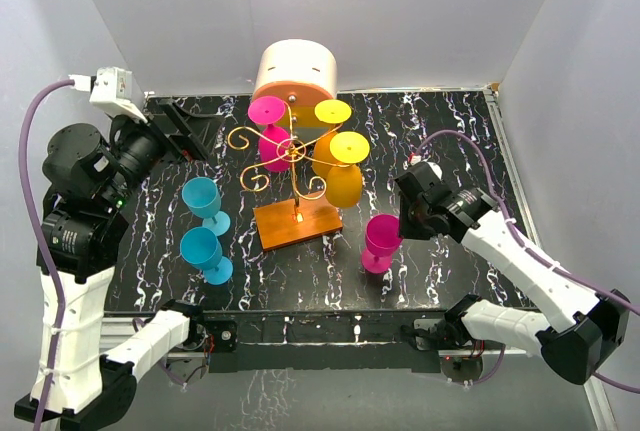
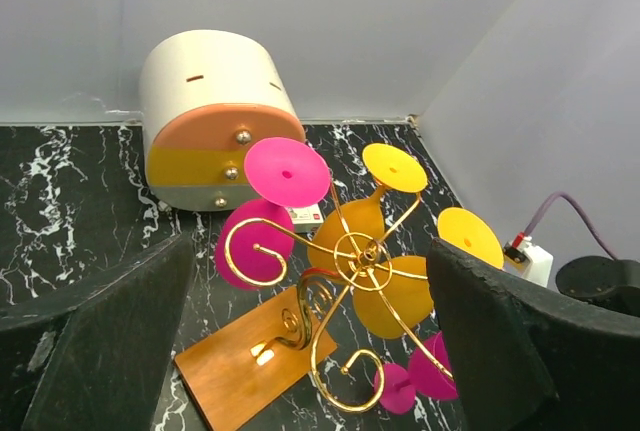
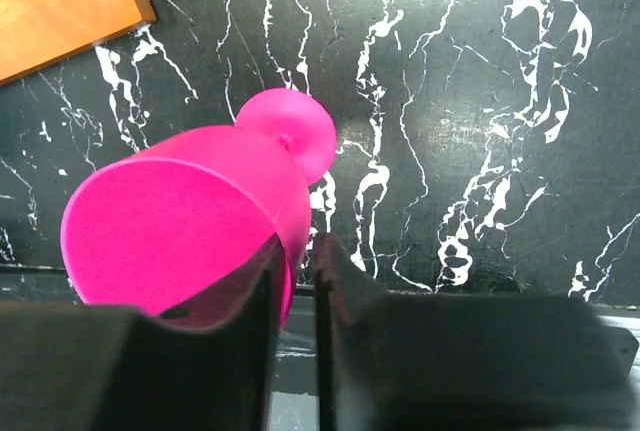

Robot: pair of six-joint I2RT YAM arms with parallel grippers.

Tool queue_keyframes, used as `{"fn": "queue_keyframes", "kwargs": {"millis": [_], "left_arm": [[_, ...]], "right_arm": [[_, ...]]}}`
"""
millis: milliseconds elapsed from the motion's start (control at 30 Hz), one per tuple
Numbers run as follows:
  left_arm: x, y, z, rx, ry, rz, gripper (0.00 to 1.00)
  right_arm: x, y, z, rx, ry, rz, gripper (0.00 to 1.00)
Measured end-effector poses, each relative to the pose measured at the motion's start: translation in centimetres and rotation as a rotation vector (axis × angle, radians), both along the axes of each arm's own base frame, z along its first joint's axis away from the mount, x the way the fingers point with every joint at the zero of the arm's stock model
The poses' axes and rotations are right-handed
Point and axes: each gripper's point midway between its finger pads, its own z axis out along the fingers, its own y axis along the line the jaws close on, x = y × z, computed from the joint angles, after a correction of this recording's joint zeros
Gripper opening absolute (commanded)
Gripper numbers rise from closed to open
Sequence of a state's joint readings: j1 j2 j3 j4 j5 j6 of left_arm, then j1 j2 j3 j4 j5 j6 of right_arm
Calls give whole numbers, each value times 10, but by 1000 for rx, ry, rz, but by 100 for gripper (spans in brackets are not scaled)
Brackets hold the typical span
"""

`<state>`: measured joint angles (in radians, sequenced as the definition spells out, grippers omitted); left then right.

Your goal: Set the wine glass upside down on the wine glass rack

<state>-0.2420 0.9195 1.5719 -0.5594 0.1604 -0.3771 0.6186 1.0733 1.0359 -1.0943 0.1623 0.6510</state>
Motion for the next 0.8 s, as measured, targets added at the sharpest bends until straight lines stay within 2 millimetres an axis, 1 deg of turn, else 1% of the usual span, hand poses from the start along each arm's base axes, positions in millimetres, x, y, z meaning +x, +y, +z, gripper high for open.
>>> {"fn": "queue_keyframes", "kwargs": {"millis": [33,67,233,267,400,500,567,667,733,800], "left_arm": [[-1,-2,0,4,-4,-10,99],[-2,-4,1,10,-10,-28,99],[-12,-25,6,41,-53,-164,98],[-16,-32,8,49,-68,-212,99],[-28,-54,13,55,-101,-355,98],[-41,-77,21,28,-129,-500,98],[-49,-92,28,-12,-141,-591,97],[-57,-113,33,-84,-122,-707,96],[-58,-129,33,-126,-92,-776,96],[-55,-141,32,-159,-55,-818,95]], "right_arm": [[1,0,-1,-8,1,0,2],[1,-1,-2,-13,2,-2,0],[4,-6,-1,-43,-14,-23,0],[4,-8,0,-52,-18,-28,0],[5,-16,13,-69,-45,-57,0],[6,-24,35,-66,-103,-98,0],[8,-32,55,-55,-166,-142,0],[11,-46,87,-25,-285,-218,0],[12,-57,110,5,-371,-276,0],[13,-67,132,35,-451,-333,0]]}}
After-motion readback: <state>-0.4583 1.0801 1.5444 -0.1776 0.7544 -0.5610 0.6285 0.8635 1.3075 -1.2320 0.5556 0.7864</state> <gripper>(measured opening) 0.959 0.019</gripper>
